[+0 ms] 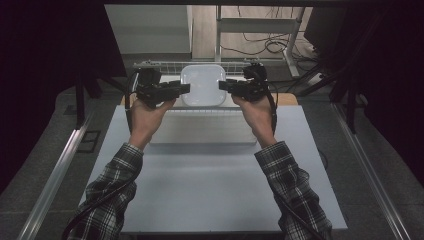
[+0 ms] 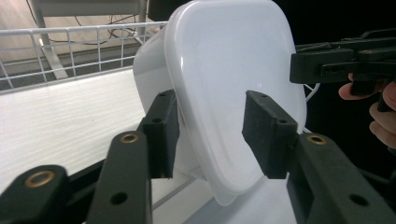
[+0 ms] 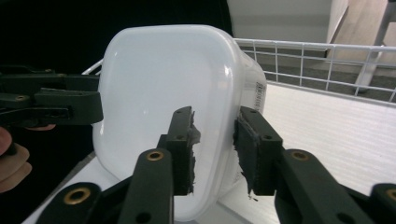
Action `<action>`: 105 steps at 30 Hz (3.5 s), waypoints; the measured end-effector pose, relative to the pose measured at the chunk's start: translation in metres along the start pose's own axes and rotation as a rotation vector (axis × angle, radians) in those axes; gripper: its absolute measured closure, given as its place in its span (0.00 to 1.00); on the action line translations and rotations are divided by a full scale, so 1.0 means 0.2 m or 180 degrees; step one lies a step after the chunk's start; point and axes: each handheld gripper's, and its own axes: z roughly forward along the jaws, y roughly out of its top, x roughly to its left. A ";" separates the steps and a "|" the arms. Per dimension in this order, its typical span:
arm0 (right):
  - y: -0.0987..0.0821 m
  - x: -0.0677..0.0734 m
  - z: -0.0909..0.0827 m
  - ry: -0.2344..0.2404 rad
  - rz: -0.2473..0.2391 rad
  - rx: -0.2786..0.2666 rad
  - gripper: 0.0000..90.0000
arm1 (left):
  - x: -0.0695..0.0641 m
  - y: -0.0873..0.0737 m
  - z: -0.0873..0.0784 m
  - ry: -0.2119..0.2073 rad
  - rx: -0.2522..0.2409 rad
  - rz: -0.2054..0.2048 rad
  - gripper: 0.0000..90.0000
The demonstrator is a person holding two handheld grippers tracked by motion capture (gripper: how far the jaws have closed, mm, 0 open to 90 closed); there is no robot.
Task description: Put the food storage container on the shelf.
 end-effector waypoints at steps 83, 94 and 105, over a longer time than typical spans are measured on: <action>-0.41 0.11 -0.08 0.0138 -0.0919 0.0031 0.06 | -0.16 -0.45 -0.03 -0.0401 0.0182 0.0751 0.03; -0.53 0.11 -0.07 0.0175 -0.0933 0.0086 0.06 | -0.14 -0.60 -0.02 -0.0402 0.0260 0.0710 0.03; -0.65 0.10 -0.05 0.0204 -0.0950 0.0181 0.06 | -0.12 -0.78 0.04 -0.0449 0.0384 0.0576 0.04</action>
